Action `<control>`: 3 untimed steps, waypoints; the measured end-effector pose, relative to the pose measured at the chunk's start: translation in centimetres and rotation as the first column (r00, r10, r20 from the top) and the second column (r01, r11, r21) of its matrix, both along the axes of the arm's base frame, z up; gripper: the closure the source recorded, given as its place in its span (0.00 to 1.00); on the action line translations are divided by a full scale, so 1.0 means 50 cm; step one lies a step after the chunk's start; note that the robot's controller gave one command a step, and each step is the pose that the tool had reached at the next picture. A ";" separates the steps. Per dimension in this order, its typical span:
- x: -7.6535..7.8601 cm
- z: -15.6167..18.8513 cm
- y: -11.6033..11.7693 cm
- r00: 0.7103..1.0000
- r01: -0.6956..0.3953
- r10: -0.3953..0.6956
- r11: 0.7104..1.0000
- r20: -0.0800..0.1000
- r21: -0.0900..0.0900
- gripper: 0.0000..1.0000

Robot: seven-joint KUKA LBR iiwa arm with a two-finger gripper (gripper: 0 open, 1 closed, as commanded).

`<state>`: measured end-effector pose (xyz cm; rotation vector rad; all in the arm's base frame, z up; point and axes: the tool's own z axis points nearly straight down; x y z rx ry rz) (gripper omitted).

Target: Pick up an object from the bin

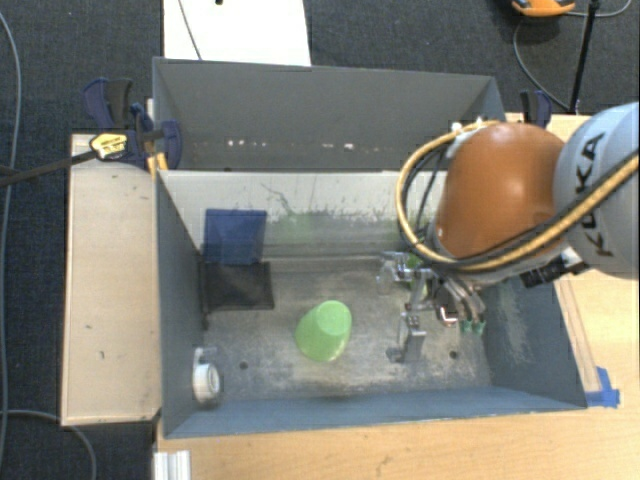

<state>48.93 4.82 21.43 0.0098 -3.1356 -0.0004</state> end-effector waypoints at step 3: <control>0.037 -0.208 0.089 0.984 -0.179 0.178 0.984 0.027 0.002 0.00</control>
Offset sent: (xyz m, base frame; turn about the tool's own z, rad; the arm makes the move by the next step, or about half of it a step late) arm 0.0022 0.0616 -0.0832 -0.0856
